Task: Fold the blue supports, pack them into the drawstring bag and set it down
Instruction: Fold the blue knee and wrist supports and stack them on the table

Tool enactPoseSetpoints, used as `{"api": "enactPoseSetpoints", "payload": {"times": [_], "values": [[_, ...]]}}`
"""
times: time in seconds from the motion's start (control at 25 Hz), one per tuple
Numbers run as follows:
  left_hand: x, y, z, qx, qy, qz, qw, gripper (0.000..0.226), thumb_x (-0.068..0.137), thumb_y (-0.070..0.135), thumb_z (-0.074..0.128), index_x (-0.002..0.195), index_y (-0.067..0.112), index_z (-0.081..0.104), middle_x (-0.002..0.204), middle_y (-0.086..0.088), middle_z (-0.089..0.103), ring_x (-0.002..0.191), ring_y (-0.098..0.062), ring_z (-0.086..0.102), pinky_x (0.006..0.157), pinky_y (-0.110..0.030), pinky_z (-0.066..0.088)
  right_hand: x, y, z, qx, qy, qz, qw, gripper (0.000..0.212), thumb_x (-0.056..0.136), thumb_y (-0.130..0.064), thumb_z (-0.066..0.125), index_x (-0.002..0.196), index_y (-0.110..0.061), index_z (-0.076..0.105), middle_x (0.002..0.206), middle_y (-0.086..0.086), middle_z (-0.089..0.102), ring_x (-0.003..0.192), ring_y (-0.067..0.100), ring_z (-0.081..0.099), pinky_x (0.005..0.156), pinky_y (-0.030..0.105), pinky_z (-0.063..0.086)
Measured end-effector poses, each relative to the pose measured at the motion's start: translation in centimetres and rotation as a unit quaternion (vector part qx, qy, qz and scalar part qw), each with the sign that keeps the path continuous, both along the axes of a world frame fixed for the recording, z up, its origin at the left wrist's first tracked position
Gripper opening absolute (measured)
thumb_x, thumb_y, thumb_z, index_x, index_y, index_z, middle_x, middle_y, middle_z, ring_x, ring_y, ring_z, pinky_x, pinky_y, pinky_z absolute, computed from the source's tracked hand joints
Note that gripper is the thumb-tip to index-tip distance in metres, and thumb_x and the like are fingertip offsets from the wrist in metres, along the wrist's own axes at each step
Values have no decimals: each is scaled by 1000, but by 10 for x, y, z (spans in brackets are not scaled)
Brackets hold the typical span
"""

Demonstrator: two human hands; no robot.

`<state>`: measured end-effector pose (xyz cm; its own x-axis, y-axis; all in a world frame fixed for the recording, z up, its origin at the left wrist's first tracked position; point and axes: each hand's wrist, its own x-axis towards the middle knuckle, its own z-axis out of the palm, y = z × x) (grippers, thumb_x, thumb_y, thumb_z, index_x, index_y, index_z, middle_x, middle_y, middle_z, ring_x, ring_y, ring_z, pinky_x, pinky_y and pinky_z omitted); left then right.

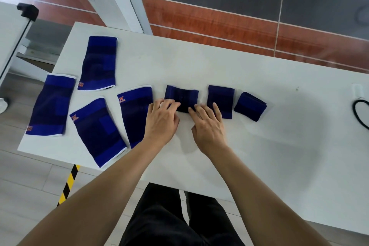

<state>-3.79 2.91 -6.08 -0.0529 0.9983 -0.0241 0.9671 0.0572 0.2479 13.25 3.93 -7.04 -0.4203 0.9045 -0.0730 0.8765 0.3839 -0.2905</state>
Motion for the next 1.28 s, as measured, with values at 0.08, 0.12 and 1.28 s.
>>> {"api": "enactPoseSetpoints", "payload": {"times": [0.08, 0.12, 1.28], "values": [[0, -7, -6, -28, 5, 2, 1000, 40, 93, 20, 53, 132, 19, 61, 138, -1, 59, 126, -26, 48, 104, -41, 37, -1, -1, 3, 4, 7, 1, 1000, 53, 87, -12, 62, 140, -14, 58, 140, 7, 58, 136, 28, 47, 124, 49, 10], [1, -8, -7, -37, 7, 4, 999, 39, 95, 21, 52, 134, 19, 60, 143, -2, 56, 130, -28, 46, 106, -43, 36, -1, -2, 4, 8, 12, 2, 1000, 51, 86, -12, 62, 137, -14, 61, 135, 7, 61, 133, 28, 49, 124, 49, 12], [0, 30, 4, -74, -101, 46, 991, 30, 93, 16, 63, 123, 18, 60, 118, -5, 57, 110, -29, 50, 96, -40, 46, -3, -16, 0, 42, 18, -106, 993, 30, 79, -20, 78, 105, -17, 64, 88, 5, 62, 90, 30, 55, 85, 41, 36]]}}
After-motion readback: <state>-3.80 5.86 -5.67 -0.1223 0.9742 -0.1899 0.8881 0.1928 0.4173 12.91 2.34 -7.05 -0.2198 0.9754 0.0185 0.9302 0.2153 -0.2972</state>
